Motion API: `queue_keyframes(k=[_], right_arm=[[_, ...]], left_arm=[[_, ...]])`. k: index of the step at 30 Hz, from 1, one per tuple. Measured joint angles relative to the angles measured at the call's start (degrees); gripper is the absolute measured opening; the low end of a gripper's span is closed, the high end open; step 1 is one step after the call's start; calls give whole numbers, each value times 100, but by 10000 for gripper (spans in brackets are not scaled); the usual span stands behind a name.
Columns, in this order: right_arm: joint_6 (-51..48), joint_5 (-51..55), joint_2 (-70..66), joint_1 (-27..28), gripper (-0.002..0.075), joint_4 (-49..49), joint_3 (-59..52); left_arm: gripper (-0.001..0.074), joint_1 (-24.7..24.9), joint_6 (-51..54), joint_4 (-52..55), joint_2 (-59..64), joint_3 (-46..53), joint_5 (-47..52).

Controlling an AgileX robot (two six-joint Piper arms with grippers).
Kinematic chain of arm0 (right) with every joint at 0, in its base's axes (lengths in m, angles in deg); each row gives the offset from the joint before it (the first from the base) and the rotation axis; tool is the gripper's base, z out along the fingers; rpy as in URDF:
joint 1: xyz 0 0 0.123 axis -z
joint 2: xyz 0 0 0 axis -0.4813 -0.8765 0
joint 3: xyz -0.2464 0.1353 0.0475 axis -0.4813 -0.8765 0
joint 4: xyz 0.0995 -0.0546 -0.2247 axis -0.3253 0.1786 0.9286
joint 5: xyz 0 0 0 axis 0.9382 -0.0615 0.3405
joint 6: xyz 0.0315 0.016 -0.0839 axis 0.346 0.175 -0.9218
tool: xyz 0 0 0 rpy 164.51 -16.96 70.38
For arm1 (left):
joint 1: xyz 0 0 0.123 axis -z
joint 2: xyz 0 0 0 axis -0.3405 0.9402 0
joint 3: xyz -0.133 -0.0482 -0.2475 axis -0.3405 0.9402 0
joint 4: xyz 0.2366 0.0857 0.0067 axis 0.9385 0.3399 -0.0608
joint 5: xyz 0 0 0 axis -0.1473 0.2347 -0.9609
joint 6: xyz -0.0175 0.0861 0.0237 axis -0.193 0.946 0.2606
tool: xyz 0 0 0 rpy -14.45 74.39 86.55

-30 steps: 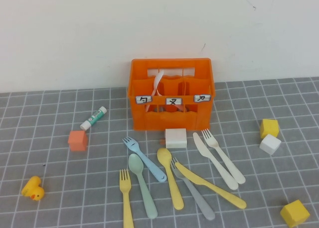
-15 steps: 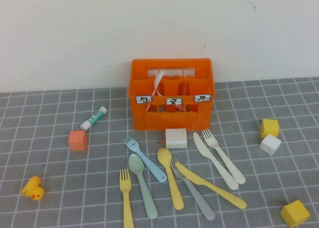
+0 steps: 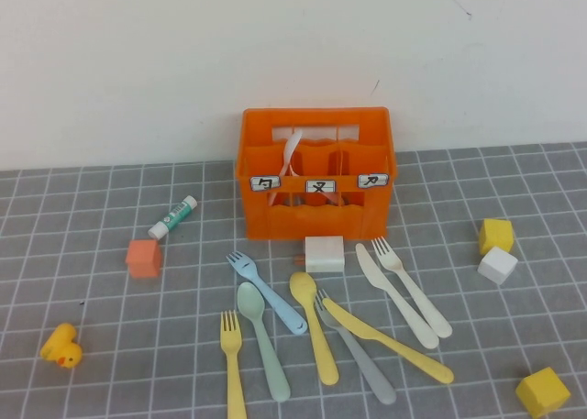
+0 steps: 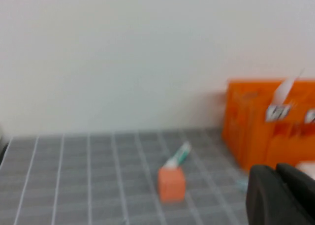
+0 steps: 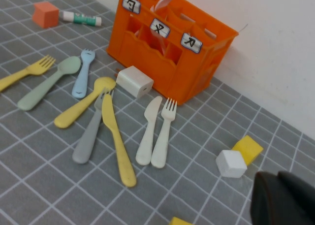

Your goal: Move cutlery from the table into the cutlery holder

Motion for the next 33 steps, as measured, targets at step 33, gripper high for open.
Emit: queue_keyframes(k=[33], right_arm=[[0,13,-20,0,0,0,-5]], left_arm=[[-1,-325,659,-619,-9,242,1368]])
